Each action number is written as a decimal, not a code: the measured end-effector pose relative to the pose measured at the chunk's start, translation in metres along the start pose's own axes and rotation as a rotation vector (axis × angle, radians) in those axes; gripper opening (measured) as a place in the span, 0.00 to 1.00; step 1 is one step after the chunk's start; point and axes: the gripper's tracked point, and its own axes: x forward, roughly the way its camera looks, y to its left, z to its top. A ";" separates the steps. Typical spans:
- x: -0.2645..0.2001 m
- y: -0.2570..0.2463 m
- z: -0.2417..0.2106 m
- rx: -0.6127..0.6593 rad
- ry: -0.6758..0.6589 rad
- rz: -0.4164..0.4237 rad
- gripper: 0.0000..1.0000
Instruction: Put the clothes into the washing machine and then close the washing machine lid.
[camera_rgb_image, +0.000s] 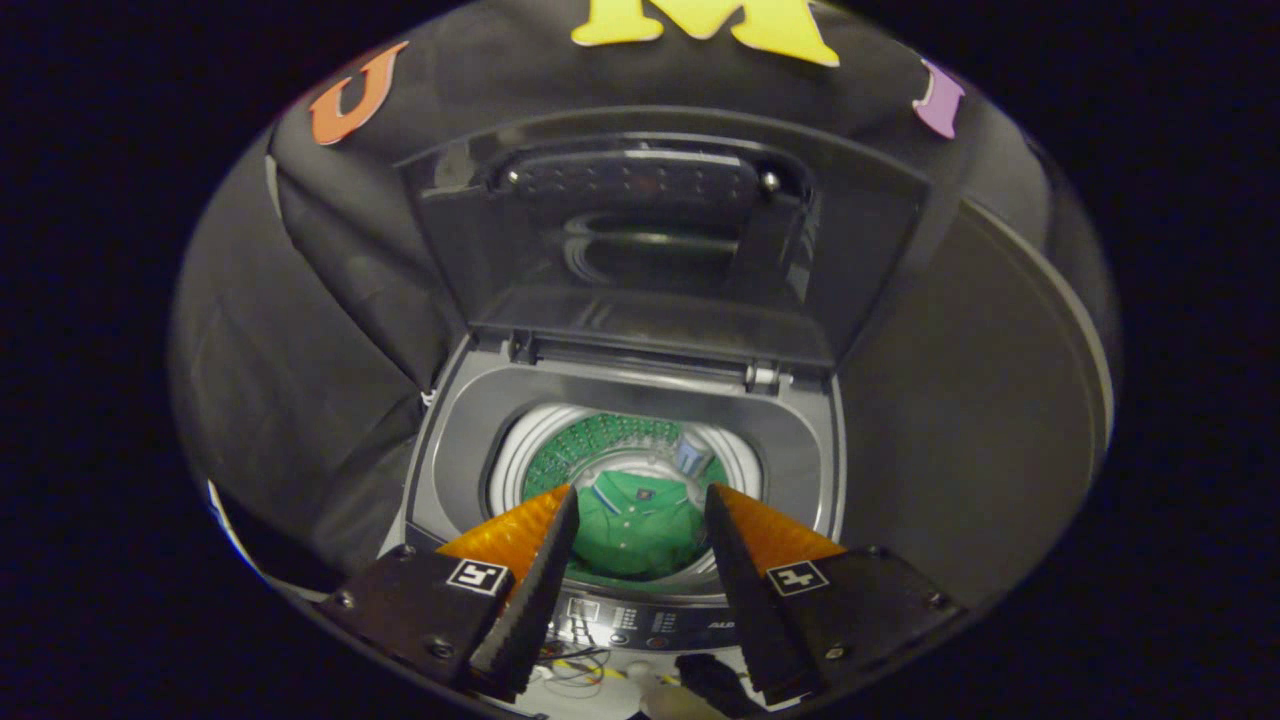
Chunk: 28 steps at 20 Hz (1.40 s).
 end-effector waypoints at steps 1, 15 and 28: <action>-0.007 0.000 0.005 -0.012 -0.031 -0.001 0.80; -0.127 -0.004 0.120 -0.143 -0.512 -0.016 0.84; -0.154 0.003 0.236 -0.058 -0.674 0.008 1.00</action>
